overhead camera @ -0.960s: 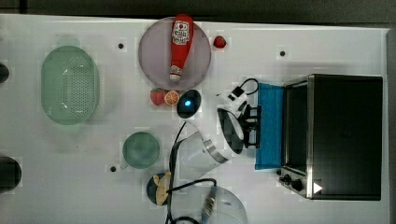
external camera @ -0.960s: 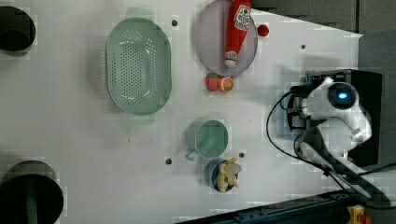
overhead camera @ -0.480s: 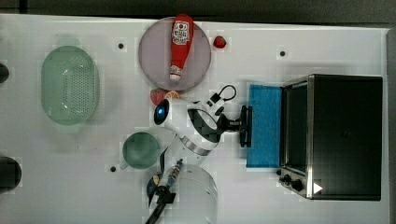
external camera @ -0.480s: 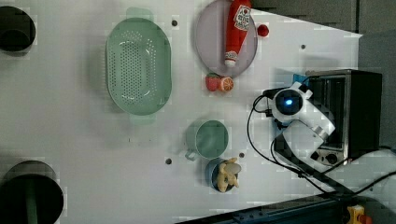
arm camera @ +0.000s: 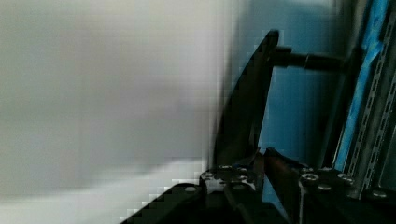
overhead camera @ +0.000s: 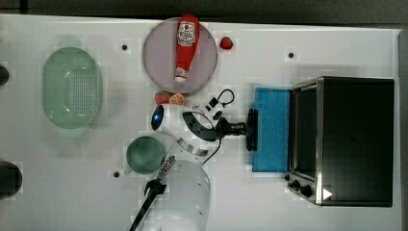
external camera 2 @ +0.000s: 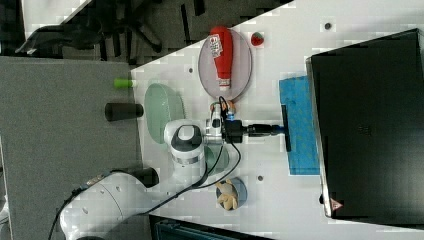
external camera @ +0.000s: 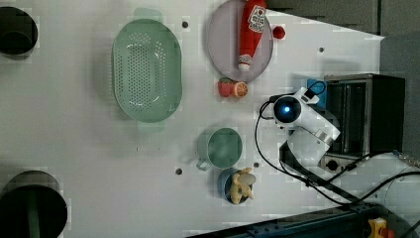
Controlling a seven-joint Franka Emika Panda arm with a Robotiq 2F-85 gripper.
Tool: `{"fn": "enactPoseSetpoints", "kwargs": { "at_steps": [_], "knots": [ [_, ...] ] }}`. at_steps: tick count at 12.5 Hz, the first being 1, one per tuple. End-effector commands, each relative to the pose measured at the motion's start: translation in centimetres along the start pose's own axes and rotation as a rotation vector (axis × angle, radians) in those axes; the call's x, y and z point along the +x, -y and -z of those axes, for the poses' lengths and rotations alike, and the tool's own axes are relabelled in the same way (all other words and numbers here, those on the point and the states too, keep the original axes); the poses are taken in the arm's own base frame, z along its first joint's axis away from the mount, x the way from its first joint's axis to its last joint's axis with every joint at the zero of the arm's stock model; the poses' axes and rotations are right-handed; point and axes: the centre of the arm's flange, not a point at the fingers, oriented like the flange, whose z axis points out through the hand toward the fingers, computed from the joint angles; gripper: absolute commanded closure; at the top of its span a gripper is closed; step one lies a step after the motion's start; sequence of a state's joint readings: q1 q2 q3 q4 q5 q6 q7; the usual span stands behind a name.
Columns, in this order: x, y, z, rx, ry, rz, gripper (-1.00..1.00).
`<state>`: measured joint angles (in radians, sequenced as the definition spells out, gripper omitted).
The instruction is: Flap open oven.
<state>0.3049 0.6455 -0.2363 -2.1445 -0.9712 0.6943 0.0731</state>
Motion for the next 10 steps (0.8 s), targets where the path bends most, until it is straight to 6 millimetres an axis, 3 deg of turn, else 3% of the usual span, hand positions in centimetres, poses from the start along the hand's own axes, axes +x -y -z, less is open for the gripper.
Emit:
{"fn": "enactPoseSetpoints", "kwargs": {
  "at_steps": [1,3,6,10],
  "knots": [
    [2.1,-1.6,2.6,0.061,-0.076,-0.108,0.65],
    [3.0,-4.1,5.3,0.138,-0.096,-0.203,0.65],
    [3.8,-9.6,10.7,0.288,-0.088,-0.409,0.65],
    [2.7,-17.3,16.9,0.548,0.020,-0.700,0.65]
  ]
}}
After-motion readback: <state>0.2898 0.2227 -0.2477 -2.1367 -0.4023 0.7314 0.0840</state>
